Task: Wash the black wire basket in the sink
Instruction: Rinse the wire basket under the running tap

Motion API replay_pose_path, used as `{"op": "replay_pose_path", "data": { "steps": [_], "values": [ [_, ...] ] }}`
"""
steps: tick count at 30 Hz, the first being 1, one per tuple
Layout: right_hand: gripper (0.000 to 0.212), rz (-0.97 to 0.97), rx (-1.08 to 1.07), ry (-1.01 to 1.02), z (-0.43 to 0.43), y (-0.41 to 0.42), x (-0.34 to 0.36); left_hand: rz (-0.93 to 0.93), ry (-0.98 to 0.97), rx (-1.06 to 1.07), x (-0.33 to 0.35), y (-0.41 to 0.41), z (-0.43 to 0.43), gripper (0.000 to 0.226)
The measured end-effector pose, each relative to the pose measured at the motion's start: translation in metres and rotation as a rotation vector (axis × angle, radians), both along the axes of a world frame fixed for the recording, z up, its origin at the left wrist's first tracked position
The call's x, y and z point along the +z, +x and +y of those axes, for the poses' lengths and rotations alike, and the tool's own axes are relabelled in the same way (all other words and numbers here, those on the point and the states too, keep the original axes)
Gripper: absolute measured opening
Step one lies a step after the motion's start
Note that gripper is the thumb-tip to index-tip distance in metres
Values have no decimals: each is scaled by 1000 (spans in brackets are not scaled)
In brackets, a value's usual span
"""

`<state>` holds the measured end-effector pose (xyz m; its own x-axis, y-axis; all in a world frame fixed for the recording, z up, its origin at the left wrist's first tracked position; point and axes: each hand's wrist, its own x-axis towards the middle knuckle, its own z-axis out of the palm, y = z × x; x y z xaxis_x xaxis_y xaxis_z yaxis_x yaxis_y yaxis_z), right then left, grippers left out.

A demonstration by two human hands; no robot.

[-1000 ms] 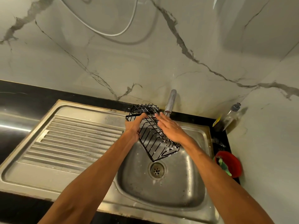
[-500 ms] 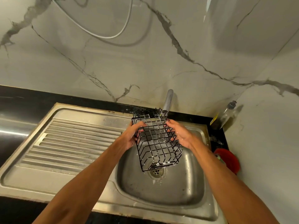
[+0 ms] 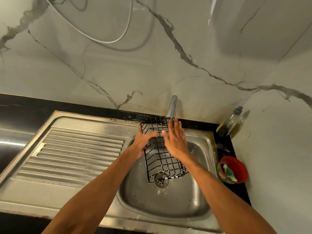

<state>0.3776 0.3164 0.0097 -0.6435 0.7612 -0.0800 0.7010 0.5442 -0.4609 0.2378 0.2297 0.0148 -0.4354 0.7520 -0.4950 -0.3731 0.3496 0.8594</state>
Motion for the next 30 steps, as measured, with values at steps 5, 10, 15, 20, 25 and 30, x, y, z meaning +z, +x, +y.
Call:
{"op": "replay_pose_path", "data": {
  "steps": [5,10,15,20,25,30],
  "values": [
    [57,80,48,1,6,-10,12,-7,6,35,-1,-3,8,121],
    [60,103,175,72,1,-15,13,-12,9,23,2,-10,10,131],
    [59,121,51,39,10,-13,9,6,-8,-9,4,-12,9,123],
    [56,128,171,101,14,2,-3,13,-34,-51,7,-12,3,114],
    [62,72,212,190,-10,12,-9,6,-40,-131,7,-15,2,106],
    [59,138,44,39,10,21,-6,59,-71,-291,18,-22,6,99]
  ]
}}
